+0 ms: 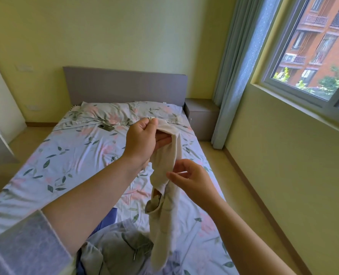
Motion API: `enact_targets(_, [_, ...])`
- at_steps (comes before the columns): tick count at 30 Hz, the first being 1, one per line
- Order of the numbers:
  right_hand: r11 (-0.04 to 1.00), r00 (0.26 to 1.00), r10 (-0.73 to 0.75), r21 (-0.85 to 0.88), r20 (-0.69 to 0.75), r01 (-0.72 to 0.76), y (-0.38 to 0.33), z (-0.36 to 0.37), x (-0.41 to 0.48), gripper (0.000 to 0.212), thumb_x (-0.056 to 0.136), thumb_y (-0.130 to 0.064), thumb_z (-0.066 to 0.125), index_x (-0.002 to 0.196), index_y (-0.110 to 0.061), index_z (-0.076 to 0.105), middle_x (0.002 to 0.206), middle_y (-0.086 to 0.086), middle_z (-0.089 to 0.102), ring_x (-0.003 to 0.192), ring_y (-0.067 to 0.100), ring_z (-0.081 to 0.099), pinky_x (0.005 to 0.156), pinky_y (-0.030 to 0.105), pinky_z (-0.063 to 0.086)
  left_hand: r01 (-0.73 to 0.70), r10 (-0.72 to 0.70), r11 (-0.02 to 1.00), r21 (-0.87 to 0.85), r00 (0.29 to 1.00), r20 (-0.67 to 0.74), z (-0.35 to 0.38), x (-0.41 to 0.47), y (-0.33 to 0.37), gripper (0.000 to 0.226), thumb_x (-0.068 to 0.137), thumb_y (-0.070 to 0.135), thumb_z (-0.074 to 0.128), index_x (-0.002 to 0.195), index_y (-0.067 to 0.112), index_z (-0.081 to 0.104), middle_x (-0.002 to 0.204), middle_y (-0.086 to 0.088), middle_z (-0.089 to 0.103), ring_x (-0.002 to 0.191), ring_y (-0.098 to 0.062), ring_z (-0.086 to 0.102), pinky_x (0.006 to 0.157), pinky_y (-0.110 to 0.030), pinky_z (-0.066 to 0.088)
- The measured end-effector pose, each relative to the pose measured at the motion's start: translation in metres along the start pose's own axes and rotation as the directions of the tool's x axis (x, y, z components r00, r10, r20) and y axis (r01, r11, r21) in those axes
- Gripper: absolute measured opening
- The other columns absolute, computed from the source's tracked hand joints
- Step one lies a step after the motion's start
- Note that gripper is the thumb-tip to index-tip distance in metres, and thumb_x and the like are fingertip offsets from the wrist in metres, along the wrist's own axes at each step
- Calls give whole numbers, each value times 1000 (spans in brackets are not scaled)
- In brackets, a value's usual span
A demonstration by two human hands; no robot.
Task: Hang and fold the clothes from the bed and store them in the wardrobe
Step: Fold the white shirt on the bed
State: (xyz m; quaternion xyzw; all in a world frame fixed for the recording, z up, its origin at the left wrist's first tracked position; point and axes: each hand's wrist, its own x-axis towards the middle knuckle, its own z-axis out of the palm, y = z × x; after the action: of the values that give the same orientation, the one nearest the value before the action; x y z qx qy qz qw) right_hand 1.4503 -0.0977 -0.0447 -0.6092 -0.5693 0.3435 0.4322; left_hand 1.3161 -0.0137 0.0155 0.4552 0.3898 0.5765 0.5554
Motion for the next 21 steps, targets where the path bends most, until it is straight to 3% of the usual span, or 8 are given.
enact_targets(3, [998,998,-28,-64,-53,24,-3,2,4,7,88,-29,70,89,-23,67,85,-10,72,77,1,67,60,12,48,-58,59,998,31,998,-34,4,-1,6,29,101,22,50,83,7,67,95,-26,70,92,-39,69,80,-47,59])
enact_targets(7, [986,992,-65,-161,-111,47,-1,-8,12,29,95,-20,54,68,-11,48,61,-7,45,55,6,39,55,21,32,-111,112,993,26,993,-49,5,0,11,32,100,23,50,83,3,68,93,-25,70,93,-41,68,83,-50,58])
enact_targets(10, [999,984,-19,27,-175,25,-2,-21,17,28,98,-14,47,70,-15,44,65,-4,39,66,14,39,67,35,35,-148,155,984,96,986,-69,-6,6,11,37,101,21,48,94,-13,58,97,-33,66,97,-45,65,83,-49,58])
enact_targets(12, [996,976,-26,78,-216,44,-5,-31,20,30,100,-14,44,70,-17,41,64,-7,34,66,15,34,66,36,30,-179,201,961,212,976,-88,-19,10,9,36,101,20,47,89,-12,59,90,-31,66,90,-40,67,79,-45,58])
enact_targets(14, [994,971,-98,20,-220,105,-13,-40,25,33,101,-16,43,69,-20,38,59,-14,32,59,7,31,59,29,28,-233,292,868,439,954,-69,-33,9,4,33,100,21,48,79,-1,63,78,-17,68,80,-27,68,76,-40,56])
enact_targets(16, [987,968,-162,-18,-194,161,-22,-45,29,35,102,-15,41,68,-21,35,56,-16,32,55,3,29,53,23,26,-309,353,761,570,935,35,-43,3,1,21,98,20,54,87,8,68,86,-7,71,85,-21,68,79,-37,56])
enact_targets(18, [984,973,-178,-24,-146,176,-30,-47,32,34,102,-13,40,69,-20,36,58,-16,32,56,3,29,52,22,25,-434,423,635,639,888,182,-48,-6,0,7,92,18,64,96,15,68,97,-1,68,89,-14,66,80,-28,55])
enact_targets(21, [985,984,-170,-32,-46,168,-37,-46,33,27,102,-14,40,78,-3,45,71,-3,38,69,10,36,64,30,30,-643,463,437,629,760,456,-48,-17,1,22,84,14,73,105,13,68,106,1,64,96,-10,60,86,-18,48])
